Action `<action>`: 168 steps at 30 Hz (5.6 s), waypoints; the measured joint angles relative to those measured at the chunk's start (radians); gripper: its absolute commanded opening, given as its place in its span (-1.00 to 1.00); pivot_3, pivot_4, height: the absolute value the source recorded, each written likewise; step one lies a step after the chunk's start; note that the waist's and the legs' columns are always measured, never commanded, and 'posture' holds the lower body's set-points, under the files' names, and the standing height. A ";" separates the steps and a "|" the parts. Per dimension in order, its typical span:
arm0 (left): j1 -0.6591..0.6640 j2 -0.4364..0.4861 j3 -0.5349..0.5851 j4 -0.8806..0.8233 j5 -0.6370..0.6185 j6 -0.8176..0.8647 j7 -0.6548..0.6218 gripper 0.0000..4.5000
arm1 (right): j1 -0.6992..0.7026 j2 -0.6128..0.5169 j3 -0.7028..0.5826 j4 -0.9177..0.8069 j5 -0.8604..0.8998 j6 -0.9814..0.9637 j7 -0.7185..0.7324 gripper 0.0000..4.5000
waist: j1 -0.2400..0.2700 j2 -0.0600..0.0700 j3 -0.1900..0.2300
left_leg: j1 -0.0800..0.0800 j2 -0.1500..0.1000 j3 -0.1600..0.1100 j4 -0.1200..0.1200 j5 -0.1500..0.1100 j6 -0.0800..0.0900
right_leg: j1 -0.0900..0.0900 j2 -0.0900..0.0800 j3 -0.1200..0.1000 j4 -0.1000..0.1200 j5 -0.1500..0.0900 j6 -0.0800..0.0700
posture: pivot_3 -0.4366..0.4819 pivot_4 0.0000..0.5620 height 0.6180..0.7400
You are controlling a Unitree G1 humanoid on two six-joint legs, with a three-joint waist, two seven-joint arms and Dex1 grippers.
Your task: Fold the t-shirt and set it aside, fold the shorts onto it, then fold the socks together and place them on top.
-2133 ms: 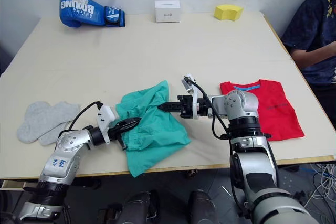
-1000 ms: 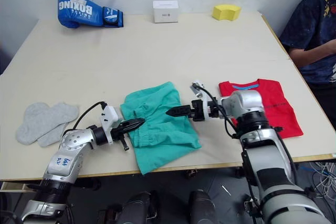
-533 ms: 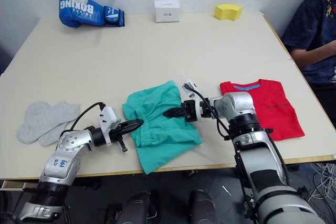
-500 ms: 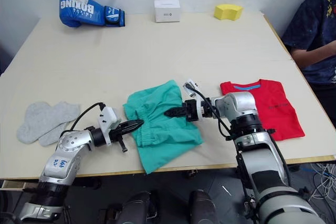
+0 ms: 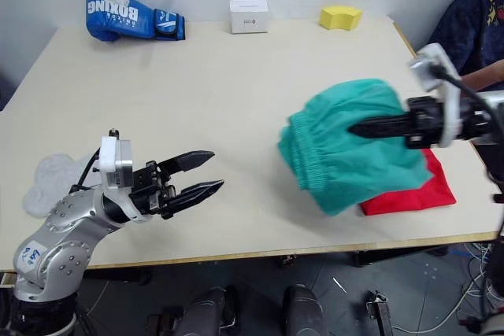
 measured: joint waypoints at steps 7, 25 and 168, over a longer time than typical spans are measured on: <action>0.045 0.064 0.002 -0.006 -0.009 0.027 -0.003 1.00 | -0.067 0.074 0.151 0.521 -0.322 -0.535 -0.056 -1.00 | -0.005 0.001 0.000 | 0.000 0.001 0.003 0.001 0.002 -0.003 | -0.001 0.004 0.000 0.000 0.000 0.000 | -0.05 -0.47 1.00; 0.082 0.182 0.098 0.040 -0.070 0.068 -0.018 1.00 | -0.108 0.007 0.022 0.831 -0.596 -1.121 -0.452 0.99 | 0.000 0.013 0.007 | -0.001 0.000 0.001 0.006 0.002 -0.002 | -0.001 0.002 0.001 0.004 0.000 0.000 | -0.05 -0.47 1.00; -0.187 0.030 -0.181 0.183 0.468 0.498 0.089 0.24 | 0.409 0.548 0.130 0.103 -0.288 -1.514 -0.185 0.32 | 0.027 0.003 0.008 | -0.001 -0.019 -0.052 -0.003 0.023 -0.005 | 0.026 -0.003 -0.013 0.005 -0.006 0.007 | -0.05 -0.47 1.00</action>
